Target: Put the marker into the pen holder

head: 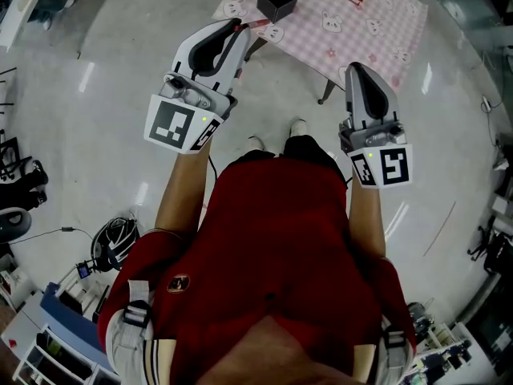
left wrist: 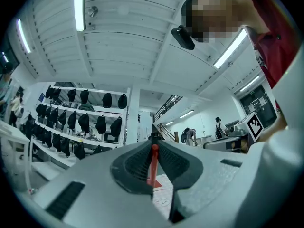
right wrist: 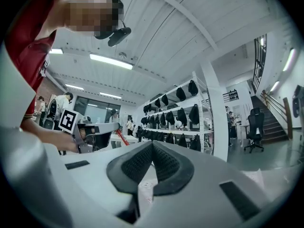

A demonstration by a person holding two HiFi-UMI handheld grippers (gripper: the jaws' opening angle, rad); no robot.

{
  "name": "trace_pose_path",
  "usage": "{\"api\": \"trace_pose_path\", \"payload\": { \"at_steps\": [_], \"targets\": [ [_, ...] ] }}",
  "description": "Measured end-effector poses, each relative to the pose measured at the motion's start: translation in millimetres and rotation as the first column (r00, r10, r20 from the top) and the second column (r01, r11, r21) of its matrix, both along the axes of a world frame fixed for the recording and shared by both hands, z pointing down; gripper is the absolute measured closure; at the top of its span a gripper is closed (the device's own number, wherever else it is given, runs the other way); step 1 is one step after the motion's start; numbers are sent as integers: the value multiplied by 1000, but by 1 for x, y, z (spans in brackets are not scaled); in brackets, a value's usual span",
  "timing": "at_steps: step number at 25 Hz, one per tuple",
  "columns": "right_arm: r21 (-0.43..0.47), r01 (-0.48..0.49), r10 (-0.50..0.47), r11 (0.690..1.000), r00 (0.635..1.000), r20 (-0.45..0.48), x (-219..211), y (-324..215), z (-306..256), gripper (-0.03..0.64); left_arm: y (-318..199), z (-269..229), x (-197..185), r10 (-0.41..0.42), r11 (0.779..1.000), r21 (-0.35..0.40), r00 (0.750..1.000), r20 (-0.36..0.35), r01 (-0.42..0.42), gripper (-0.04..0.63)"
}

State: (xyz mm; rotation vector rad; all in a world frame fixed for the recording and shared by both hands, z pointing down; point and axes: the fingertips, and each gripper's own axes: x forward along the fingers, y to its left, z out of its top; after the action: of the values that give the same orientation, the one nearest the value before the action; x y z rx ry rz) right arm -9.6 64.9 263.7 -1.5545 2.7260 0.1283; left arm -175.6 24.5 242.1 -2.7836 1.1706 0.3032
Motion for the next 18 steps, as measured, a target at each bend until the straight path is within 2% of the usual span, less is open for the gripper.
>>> {"api": "trace_pose_path", "payload": {
  "at_steps": [8, 18],
  "targets": [
    [-10, 35, -35, 999, 999, 20, 11, -28, 13, 618, -26, 9, 14, -28, 1000, -8, 999, 18, 28, 548],
    [-18, 120, -119, 993, 991, 55, 41, -94, 22, 618, -86, 34, 50, -93, 994, -53, 993, 66, 96, 548]
  ]
}}
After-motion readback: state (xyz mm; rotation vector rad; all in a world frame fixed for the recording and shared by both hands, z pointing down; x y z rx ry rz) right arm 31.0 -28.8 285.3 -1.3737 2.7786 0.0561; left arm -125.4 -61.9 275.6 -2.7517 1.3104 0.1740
